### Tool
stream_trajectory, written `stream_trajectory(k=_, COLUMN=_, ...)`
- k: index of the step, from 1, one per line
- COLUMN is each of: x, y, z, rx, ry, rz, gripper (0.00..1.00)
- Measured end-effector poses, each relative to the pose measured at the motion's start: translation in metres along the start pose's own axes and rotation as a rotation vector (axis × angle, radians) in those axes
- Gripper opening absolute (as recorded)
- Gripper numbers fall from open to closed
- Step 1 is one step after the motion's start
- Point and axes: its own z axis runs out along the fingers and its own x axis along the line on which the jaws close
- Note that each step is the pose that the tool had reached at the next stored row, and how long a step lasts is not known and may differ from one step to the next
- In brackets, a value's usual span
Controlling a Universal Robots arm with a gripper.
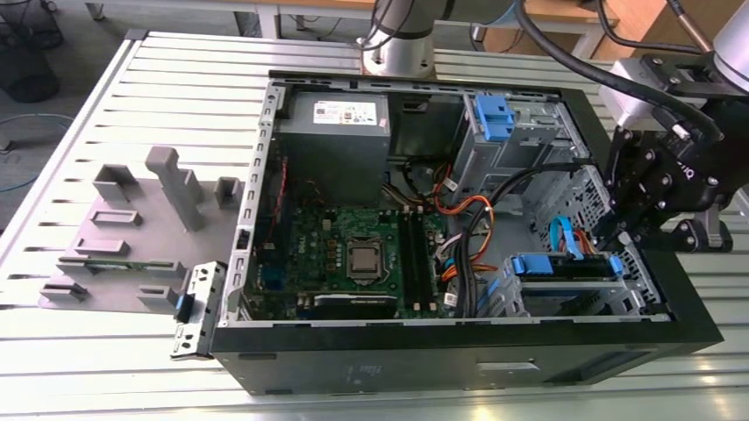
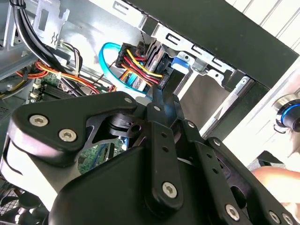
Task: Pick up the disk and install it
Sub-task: 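Insert the second disk wire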
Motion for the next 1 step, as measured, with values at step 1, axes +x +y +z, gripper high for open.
stream_trajectory(k=1, x=0.0, y=0.0, z=0.0, rx=0.0, ry=0.0, rz=0.0, gripper=0.24)
